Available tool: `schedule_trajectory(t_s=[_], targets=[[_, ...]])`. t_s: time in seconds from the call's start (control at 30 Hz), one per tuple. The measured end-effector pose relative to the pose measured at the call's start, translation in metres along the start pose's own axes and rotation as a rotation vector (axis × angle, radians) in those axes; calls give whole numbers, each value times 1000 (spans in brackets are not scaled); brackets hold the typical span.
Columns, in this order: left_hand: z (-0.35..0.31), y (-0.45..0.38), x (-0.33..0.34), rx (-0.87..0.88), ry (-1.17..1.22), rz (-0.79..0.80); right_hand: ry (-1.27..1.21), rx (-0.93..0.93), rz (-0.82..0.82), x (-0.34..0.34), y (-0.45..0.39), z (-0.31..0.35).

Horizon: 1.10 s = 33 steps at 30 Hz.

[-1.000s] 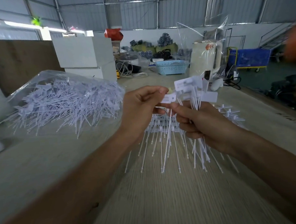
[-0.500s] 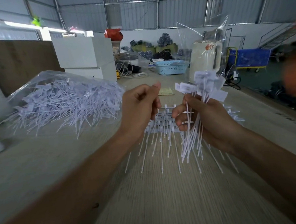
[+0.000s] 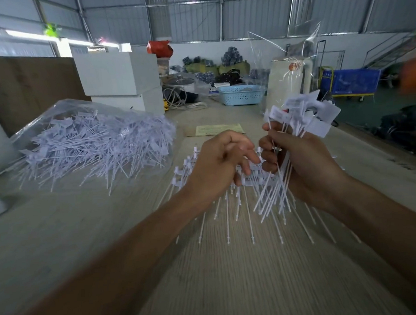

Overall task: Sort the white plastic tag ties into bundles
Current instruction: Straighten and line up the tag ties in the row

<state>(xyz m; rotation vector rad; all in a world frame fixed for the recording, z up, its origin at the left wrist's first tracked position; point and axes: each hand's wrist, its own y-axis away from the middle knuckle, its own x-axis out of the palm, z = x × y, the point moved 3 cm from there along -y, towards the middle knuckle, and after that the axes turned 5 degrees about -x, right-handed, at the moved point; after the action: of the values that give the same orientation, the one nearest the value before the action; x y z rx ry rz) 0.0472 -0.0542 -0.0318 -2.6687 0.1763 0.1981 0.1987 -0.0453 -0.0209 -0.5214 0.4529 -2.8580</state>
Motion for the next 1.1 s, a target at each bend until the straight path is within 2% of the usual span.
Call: schedule_trajectory(t_s=[0.1,0.2,0.33,0.47,0.67,0.73,0.83,0.9,1.03,1.1], targets=[[11,2,10,-129,-64,67,-2,-31,-21,0,0,4],[21,8,23,-274,-100,270,41,-100,-58,0,1,10],[16,19,45,-203,-201,446,-5,-125,-132,-4,4,13],[14,19,54,-101,-292,406,4,-141,-147,-7,5,12],[15,17,54,-87,-87,373,199,-223,-148,-3,9,9],[16,18,53,-66,-93,349,194,-220,-135,0,9,7],[10,19,51,-130,-26,322,204,-197,-83,4,10,4],[5,12,42,-148,-29,258,306,-188,-34,7,11,2],[-6,0,11,-101,-171,134,429,-218,225,20,16,-6],[-9,5,-11,-67,-232,102,550,-218,284,22,14,-13]])
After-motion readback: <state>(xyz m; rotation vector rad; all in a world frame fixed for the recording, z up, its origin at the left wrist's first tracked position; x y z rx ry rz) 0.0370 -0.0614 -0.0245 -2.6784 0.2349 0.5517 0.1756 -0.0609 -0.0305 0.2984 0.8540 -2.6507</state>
